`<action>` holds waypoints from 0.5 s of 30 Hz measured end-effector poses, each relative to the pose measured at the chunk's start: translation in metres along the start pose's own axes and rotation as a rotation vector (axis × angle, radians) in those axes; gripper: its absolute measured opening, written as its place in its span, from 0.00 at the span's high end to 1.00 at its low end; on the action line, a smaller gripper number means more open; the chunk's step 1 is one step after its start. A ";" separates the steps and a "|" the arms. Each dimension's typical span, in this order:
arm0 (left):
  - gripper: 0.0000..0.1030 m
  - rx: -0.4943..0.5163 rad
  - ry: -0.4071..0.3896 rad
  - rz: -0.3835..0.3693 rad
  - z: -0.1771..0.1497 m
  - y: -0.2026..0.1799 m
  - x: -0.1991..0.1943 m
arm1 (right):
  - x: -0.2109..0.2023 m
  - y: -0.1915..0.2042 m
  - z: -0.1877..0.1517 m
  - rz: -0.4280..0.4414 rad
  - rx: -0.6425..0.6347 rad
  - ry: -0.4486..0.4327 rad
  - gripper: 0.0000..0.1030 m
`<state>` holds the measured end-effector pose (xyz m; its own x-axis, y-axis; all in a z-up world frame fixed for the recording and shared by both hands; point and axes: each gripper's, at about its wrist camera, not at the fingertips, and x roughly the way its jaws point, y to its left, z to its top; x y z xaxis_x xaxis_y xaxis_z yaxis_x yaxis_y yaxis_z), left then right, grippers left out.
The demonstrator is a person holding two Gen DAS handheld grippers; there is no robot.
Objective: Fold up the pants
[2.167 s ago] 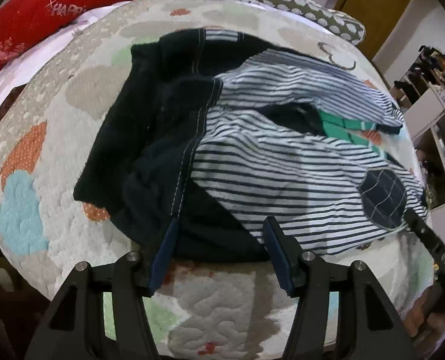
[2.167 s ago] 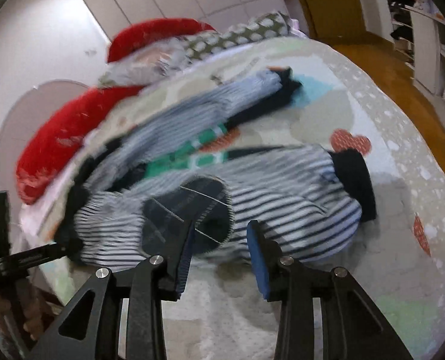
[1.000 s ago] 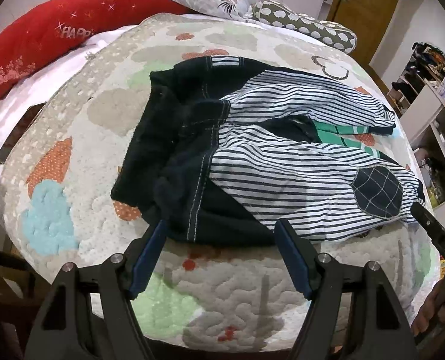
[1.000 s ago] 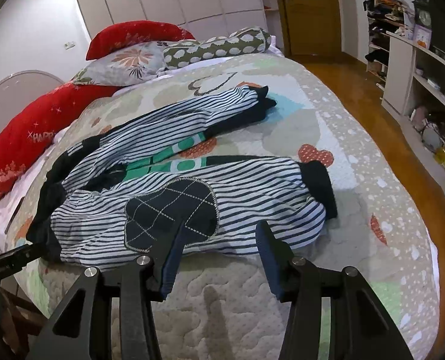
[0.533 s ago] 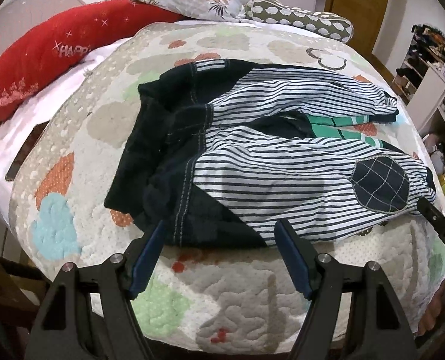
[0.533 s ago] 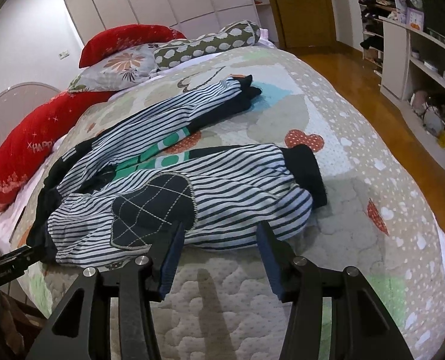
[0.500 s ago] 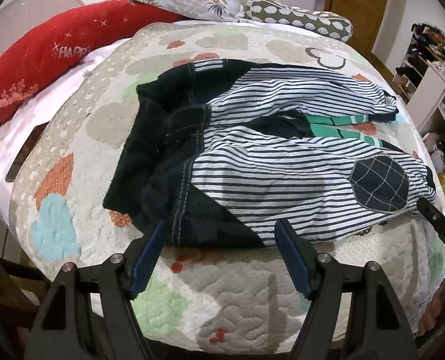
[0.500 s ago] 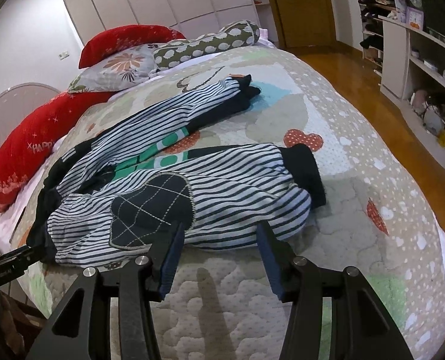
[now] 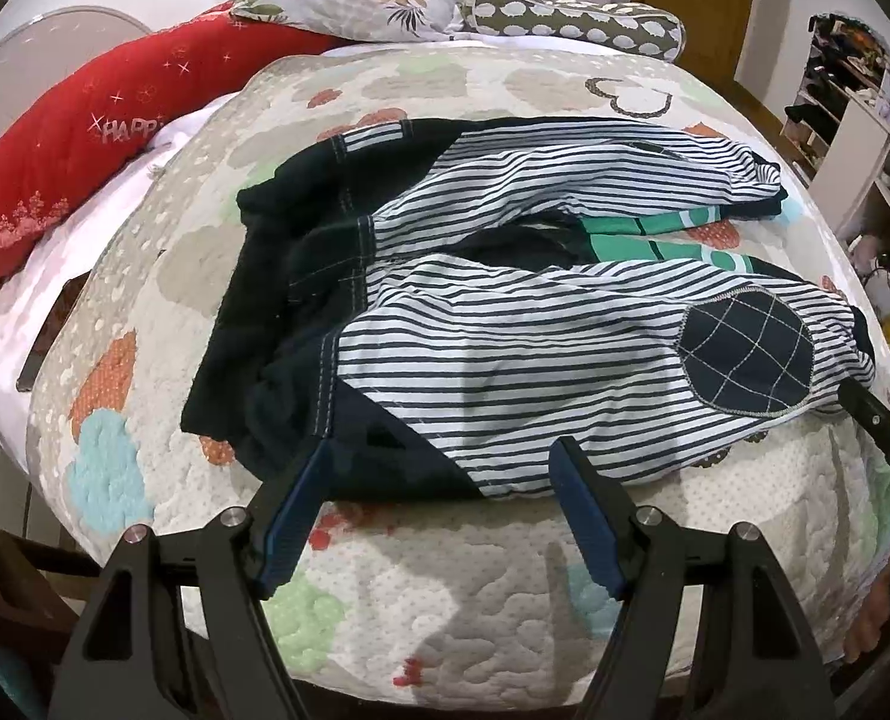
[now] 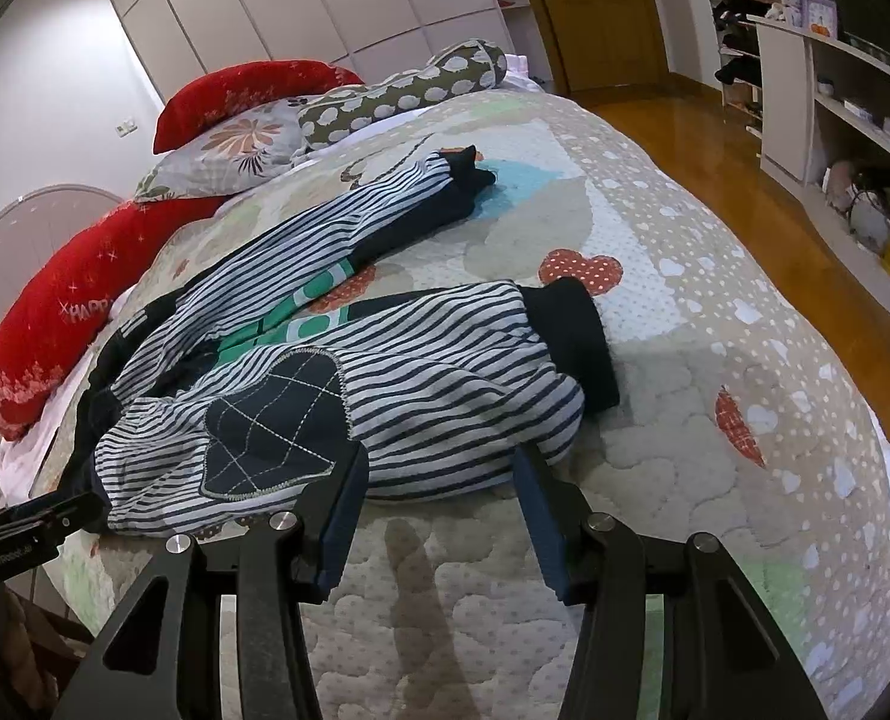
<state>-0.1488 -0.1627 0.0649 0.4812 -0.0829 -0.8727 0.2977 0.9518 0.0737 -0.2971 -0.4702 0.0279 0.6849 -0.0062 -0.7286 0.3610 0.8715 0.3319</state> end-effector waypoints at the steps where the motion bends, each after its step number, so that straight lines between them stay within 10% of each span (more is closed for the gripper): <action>1: 0.29 0.001 0.004 -0.005 0.001 0.001 0.001 | -0.001 0.000 0.000 0.001 0.004 0.000 0.47; 9: 0.28 -0.105 -0.017 -0.180 0.053 0.055 0.001 | -0.030 0.031 0.044 0.074 -0.181 -0.040 0.45; 15: 0.24 0.008 -0.001 -0.142 0.112 0.054 0.034 | -0.005 0.072 0.107 0.031 -0.478 -0.070 0.38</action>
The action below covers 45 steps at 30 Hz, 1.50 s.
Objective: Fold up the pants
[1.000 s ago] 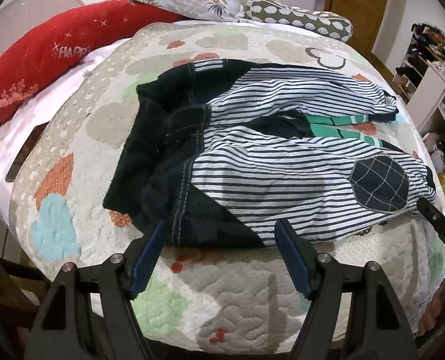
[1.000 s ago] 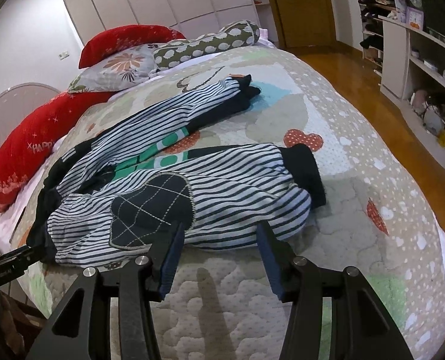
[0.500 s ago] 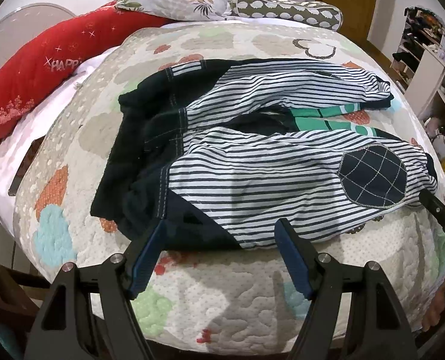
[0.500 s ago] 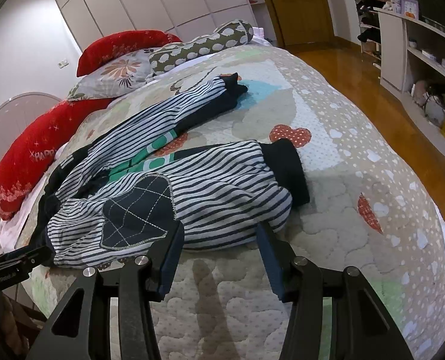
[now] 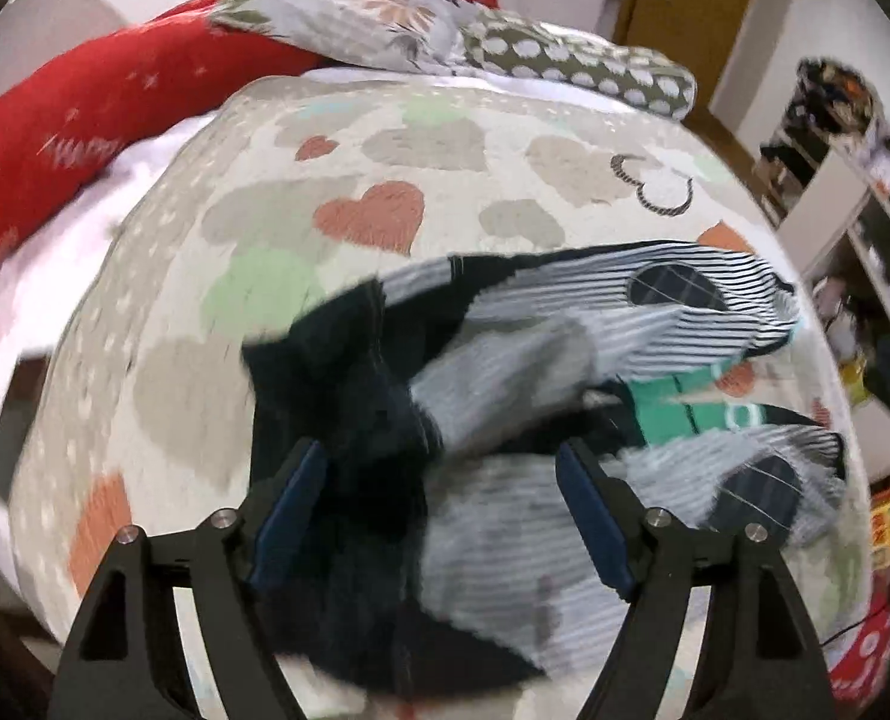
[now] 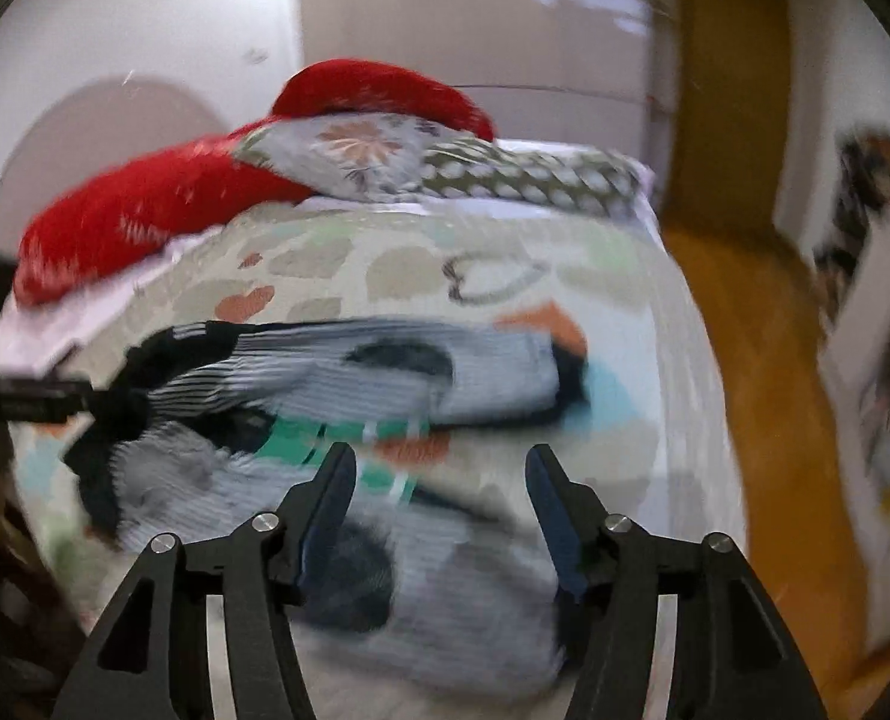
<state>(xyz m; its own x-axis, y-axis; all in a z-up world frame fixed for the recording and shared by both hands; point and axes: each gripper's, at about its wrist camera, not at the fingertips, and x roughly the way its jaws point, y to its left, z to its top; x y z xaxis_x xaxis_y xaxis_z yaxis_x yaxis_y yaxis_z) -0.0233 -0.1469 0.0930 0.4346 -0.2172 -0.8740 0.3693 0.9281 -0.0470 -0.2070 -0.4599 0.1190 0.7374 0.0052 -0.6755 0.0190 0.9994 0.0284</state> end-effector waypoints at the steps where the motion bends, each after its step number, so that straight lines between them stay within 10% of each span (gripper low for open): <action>1: 0.24 0.021 0.012 -0.009 0.008 0.000 0.008 | 0.016 0.001 0.014 0.005 -0.044 0.023 0.38; 14: 0.24 0.308 0.217 -0.021 0.074 -0.011 0.113 | 0.201 0.033 0.086 0.065 -0.409 0.337 0.38; 21: 0.20 0.274 0.254 -0.071 0.085 -0.007 0.137 | 0.248 0.024 0.083 0.144 -0.399 0.398 0.31; 23: 0.33 0.296 0.233 -0.074 0.083 -0.010 0.134 | 0.249 0.016 0.082 0.181 -0.332 0.395 0.33; 27: 0.96 0.334 0.190 -0.044 0.081 -0.020 0.118 | 0.238 0.012 0.080 0.257 -0.244 0.380 0.94; 45: 0.98 0.276 -0.125 -0.005 -0.027 -0.032 -0.034 | 0.061 0.053 0.033 0.137 -0.256 0.118 0.94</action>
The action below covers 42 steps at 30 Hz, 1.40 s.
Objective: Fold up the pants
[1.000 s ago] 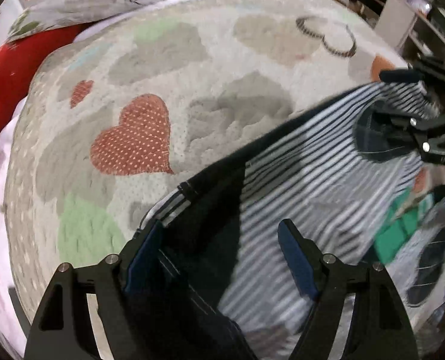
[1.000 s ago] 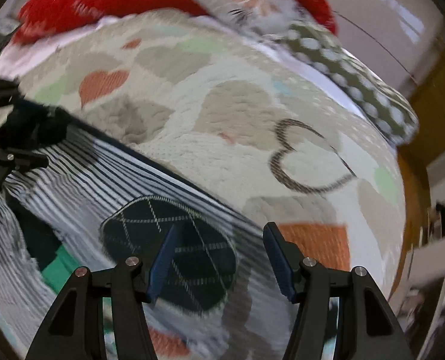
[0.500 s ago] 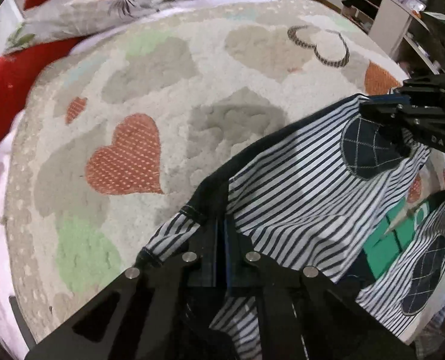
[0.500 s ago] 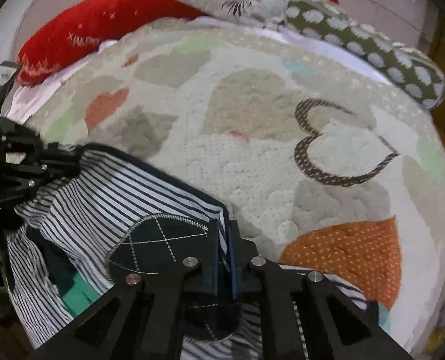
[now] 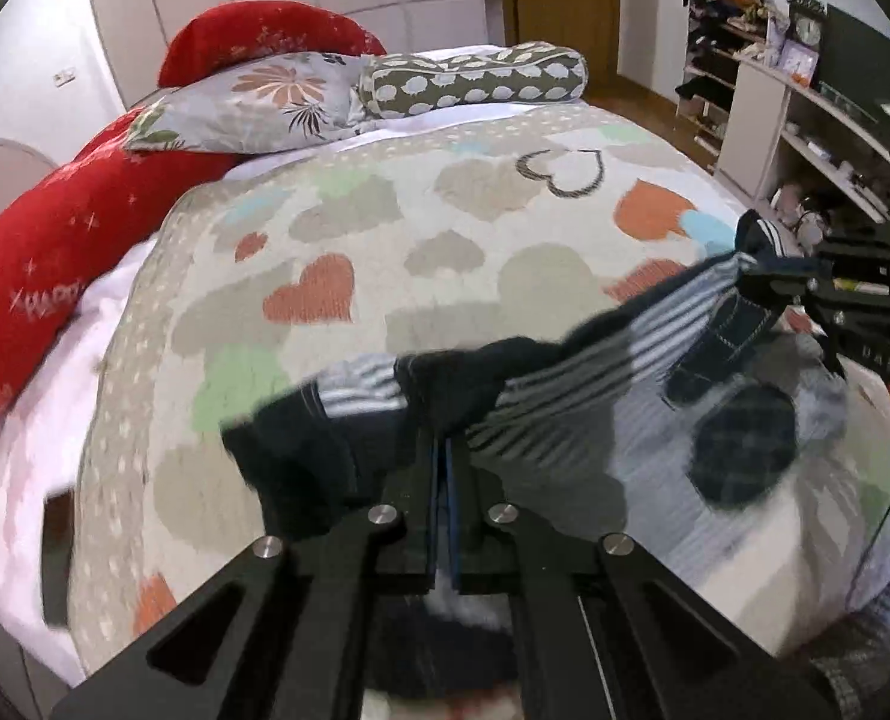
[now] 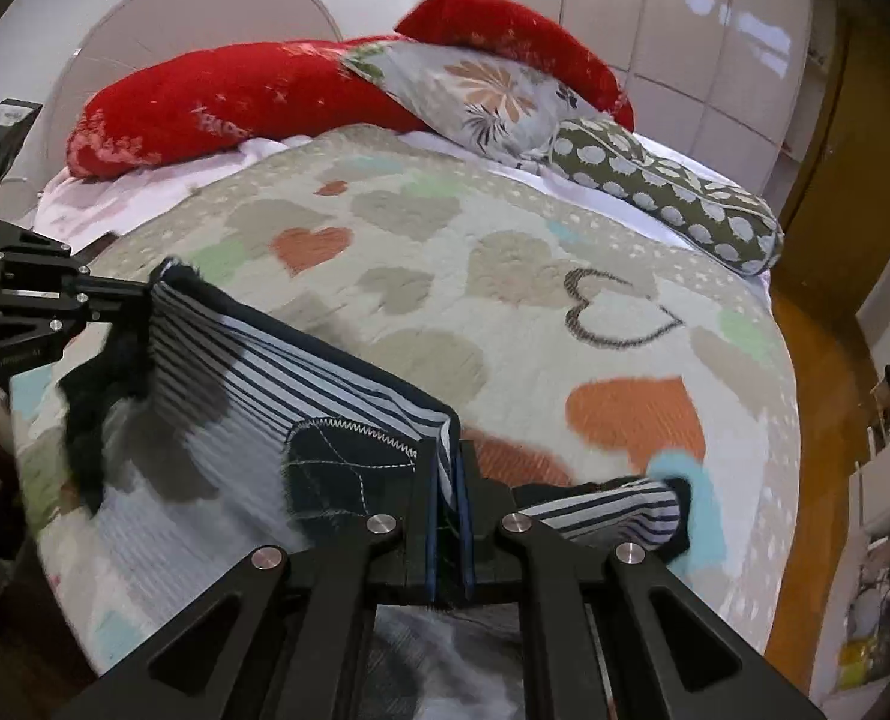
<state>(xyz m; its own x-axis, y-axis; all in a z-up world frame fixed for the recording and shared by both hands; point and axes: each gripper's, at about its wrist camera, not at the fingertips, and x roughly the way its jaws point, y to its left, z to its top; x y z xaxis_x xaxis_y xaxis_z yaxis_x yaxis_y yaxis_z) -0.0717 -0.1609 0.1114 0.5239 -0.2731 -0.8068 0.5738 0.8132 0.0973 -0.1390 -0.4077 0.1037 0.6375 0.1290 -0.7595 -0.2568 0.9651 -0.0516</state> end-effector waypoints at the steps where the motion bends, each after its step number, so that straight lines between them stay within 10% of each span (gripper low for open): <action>1: 0.98 -0.013 -0.003 -0.001 -0.012 -0.003 -0.005 | -0.008 0.009 -0.012 0.000 0.000 -0.007 0.94; 12: 0.99 -0.215 0.160 -0.060 -0.114 -0.002 0.006 | -0.032 0.073 -0.131 0.003 0.059 0.046 0.93; 17: 0.94 -0.204 0.072 -0.062 -0.106 0.002 -0.024 | -0.042 0.068 -0.150 0.030 0.151 0.054 0.91; 21: 0.67 -0.316 0.022 -0.057 -0.106 0.023 -0.035 | -0.063 0.064 -0.117 0.127 0.206 -0.022 0.91; 27: 0.66 -0.449 0.030 -0.062 -0.129 0.049 -0.035 | -0.042 0.082 -0.036 0.222 0.212 -0.102 0.91; 33: 0.65 -0.540 -0.035 -0.008 -0.151 0.087 -0.058 | 0.076 0.100 0.040 0.217 0.246 0.034 0.91; 42: 0.57 -0.634 -0.133 0.035 -0.168 0.133 -0.081 | 0.099 0.228 0.022 0.594 0.079 0.202 0.91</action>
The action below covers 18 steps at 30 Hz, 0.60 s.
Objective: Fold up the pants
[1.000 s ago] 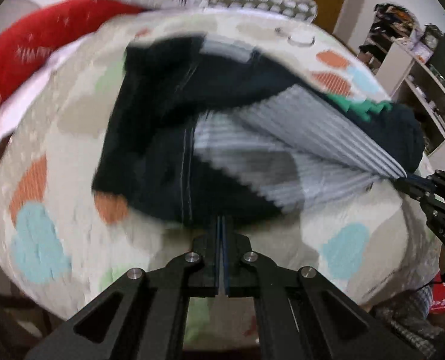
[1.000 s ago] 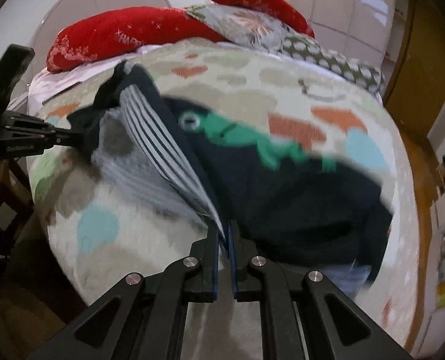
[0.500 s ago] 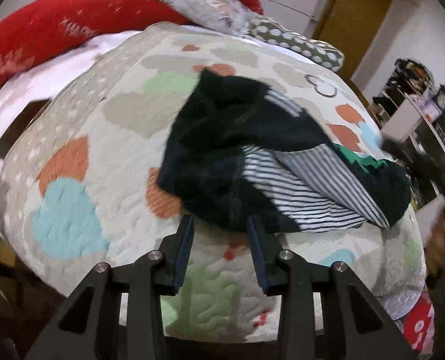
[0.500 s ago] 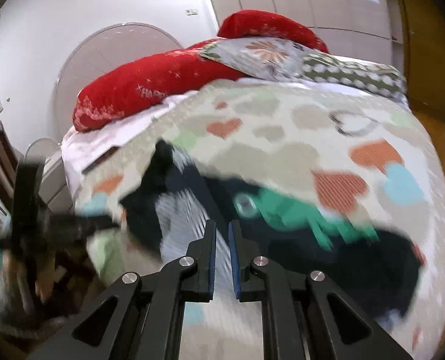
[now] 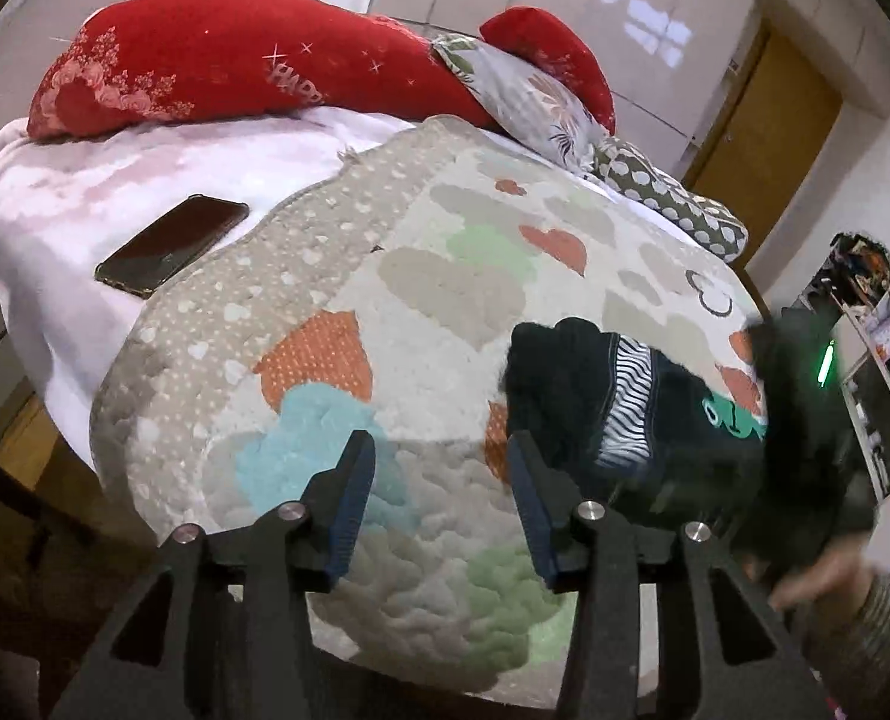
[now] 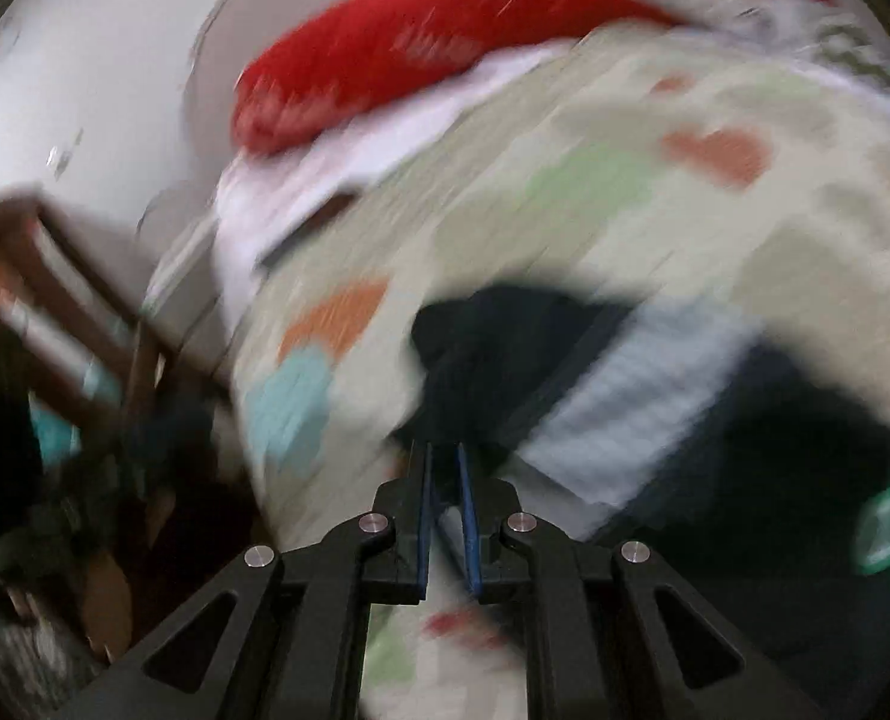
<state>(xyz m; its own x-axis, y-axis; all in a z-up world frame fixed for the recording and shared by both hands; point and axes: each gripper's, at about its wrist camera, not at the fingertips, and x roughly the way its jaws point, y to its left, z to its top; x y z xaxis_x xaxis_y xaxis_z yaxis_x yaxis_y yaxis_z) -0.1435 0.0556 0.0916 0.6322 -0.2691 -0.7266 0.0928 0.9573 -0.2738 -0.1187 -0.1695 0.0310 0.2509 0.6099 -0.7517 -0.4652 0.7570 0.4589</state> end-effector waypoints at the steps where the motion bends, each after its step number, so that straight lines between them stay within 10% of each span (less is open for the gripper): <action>1: 0.57 -0.002 0.003 -0.003 0.002 -0.001 0.001 | 0.012 0.007 -0.008 -0.019 -0.018 0.034 0.91; 10: 0.45 0.045 0.023 -0.079 0.008 -0.044 0.017 | -0.081 -0.010 -0.065 -0.146 0.039 -0.186 0.84; 18: 0.45 0.104 0.096 -0.078 -0.007 -0.082 0.032 | -0.253 -0.129 -0.164 -0.568 0.423 -0.478 0.49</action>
<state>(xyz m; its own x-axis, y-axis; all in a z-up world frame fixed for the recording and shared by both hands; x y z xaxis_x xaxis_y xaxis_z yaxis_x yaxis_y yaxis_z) -0.1368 -0.0323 0.0866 0.5438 -0.3472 -0.7640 0.2207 0.9375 -0.2689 -0.2613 -0.4598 0.0842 0.7259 0.0730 -0.6839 0.1717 0.9436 0.2830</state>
